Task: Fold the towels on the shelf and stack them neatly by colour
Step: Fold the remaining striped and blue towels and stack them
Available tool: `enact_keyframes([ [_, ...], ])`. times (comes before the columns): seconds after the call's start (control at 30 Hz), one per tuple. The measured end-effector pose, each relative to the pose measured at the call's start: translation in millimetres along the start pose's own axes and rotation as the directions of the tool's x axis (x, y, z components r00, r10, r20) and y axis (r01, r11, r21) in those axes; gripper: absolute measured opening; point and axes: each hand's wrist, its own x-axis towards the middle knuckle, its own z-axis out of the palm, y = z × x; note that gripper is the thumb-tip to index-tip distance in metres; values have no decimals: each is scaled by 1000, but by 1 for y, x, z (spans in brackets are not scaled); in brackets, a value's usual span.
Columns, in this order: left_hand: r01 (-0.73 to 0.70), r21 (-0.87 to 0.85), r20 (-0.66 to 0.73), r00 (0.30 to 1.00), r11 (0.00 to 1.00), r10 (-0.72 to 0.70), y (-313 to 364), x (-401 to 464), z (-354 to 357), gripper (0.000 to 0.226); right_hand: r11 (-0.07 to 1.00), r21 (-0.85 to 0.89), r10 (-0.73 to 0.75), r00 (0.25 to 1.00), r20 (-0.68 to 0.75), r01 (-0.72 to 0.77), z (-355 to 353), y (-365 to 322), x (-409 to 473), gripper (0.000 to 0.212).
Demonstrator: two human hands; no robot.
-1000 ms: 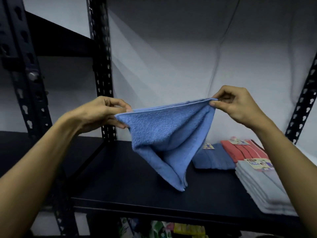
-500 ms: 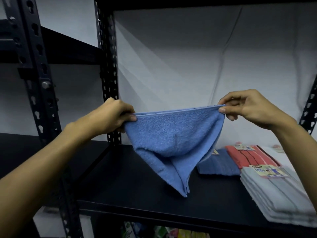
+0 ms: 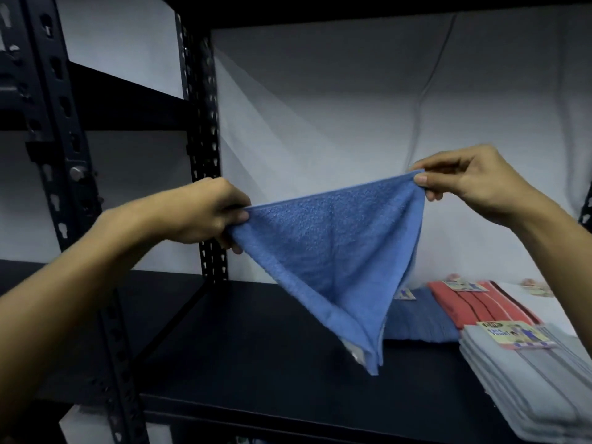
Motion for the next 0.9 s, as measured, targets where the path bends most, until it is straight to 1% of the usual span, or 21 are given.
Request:
enact_keyframes([
  [0.03,12,-96,16,1000,995,-10,0,3,-5,23,999,-30,-12,999,-35,10,2,-1,10,14],
  [0.13,74,-305,21,997,950,-72,-3,17,-12,16,997,-72,-17,991,-132,7,7,-4,44,14],
  [0.2,151,-446,41,988,882,-149,-10,26,-10,19,994,-108,-4,982,-191,-17,16,0,64,14],
  [0.23,198,-503,77,980,841,-185,-14,30,-5,22,990,-134,16,976,-217,-46,23,6,71,13],
  [0.3,319,-577,221,947,752,-232,-21,33,16,22,967,-202,112,970,-216,-156,45,27,76,13],
  [0.33,389,-597,311,918,702,-245,-24,33,34,20,945,-228,197,964,-181,-236,58,41,73,14],
  [0.4,513,-614,461,850,600,-255,-31,29,75,15,897,-230,359,926,-117,-377,83,72,59,14],
  [0.43,555,-620,512,822,554,-250,-33,24,96,13,886,-204,401,909,-109,-416,94,87,50,14],
  [0.5,595,-639,570,792,487,-219,-37,13,131,12,890,-137,423,900,-107,-435,113,111,31,16],
  [0.6,597,-706,570,798,381,-195,-35,-3,157,16,904,-118,408,911,-53,-411,139,129,4,14],
  [0.67,567,-772,525,824,287,-213,-26,-12,164,19,926,-142,354,935,6,-350,157,124,-16,14],
  [0.77,503,-848,466,857,168,-219,-8,-24,171,23,950,-200,245,970,6,-239,178,99,-56,16],
  [0.83,468,-869,434,877,162,-207,6,-32,177,22,963,-211,170,985,-9,-168,190,81,-87,18],
  [0.9,427,-877,375,895,219,-244,19,-36,184,19,979,-150,138,990,-19,-140,201,68,-113,23],
])
